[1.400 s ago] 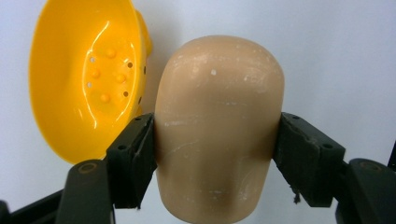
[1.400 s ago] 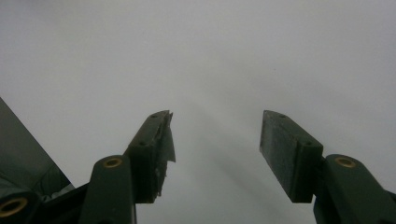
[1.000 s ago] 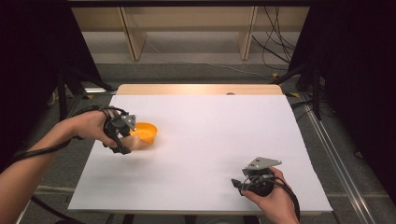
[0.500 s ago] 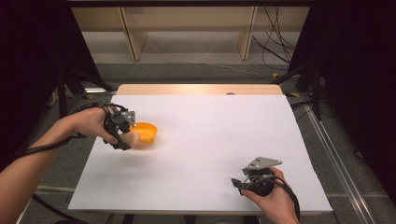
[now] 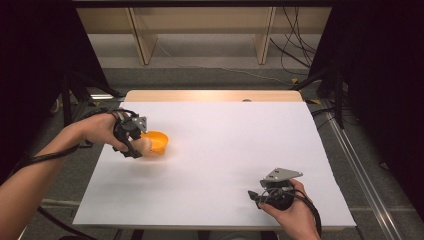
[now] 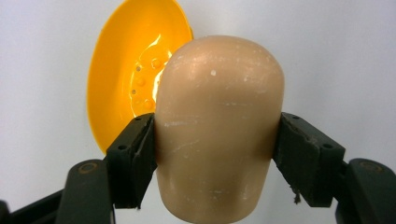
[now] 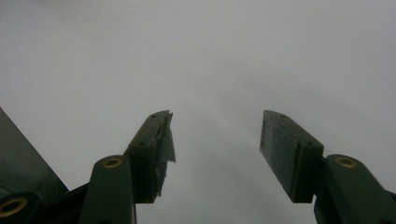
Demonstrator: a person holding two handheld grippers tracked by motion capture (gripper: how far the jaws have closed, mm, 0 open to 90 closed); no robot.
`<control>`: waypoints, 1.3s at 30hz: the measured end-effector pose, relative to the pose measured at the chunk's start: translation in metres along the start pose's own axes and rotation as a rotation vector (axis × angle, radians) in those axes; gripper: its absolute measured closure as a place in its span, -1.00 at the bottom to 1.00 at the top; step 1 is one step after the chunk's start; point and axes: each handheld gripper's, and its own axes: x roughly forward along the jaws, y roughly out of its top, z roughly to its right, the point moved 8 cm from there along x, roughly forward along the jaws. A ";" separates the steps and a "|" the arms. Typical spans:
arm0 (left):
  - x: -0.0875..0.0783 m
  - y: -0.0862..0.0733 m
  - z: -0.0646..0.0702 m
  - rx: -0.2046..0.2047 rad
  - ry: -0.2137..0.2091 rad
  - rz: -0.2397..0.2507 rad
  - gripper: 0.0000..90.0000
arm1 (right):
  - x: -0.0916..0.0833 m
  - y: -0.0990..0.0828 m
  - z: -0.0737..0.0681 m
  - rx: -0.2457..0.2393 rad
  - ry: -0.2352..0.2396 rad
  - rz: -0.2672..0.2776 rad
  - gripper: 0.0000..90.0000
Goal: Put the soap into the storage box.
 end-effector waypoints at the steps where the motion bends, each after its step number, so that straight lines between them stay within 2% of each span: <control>1: 0.000 0.000 0.000 -0.001 -0.001 -0.001 -0.29 | 0.000 0.000 0.000 0.002 0.000 0.002 -0.03; 3: 0.001 0.000 -0.001 -0.002 0.002 -0.001 -0.29 | 0.000 0.000 0.000 0.008 0.002 0.004 -0.03; 6: 0.001 0.000 -0.002 -0.003 0.005 -0.004 -0.29 | 0.000 0.001 0.001 -0.009 -0.002 0.012 -0.03; 9: 0.001 0.001 -0.004 -0.007 0.011 0.005 -0.29 | 0.000 0.000 0.000 0.009 -0.003 0.010 -0.03; 11: 0.002 0.002 -0.005 -0.008 0.015 0.004 -0.29 | 0.000 0.001 0.001 -0.013 -0.003 0.011 -0.03; 14: 0.002 0.003 -0.006 -0.008 0.022 0.004 -0.29 | 0.000 0.001 0.002 -0.016 -0.004 0.013 -0.03; 17: 0.002 0.004 -0.007 -0.012 0.026 0.009 -0.29 | -0.001 0.000 0.000 0.016 -0.005 0.002 -0.03; 21: 0.003 0.005 -0.009 -0.005 0.037 -0.002 -0.29 | -0.001 0.000 0.000 0.015 -0.006 0.003 -0.03; 34: 0.006 0.006 -0.016 0.003 0.077 0.008 -0.29 | -0.001 0.000 0.000 0.015 -0.006 0.004 -0.03; 35: 0.007 0.007 -0.016 0.001 0.080 0.010 -0.29 | -0.001 0.000 0.000 0.016 -0.006 0.004 -0.03; 36: 0.007 0.006 -0.014 -0.026 0.074 0.013 -0.29 | -0.001 0.000 0.001 0.016 -0.007 0.004 -0.03; 39: 0.007 0.008 -0.019 0.002 0.089 0.018 -0.29 | -0.001 0.000 0.001 0.014 -0.007 0.003 -0.03</control>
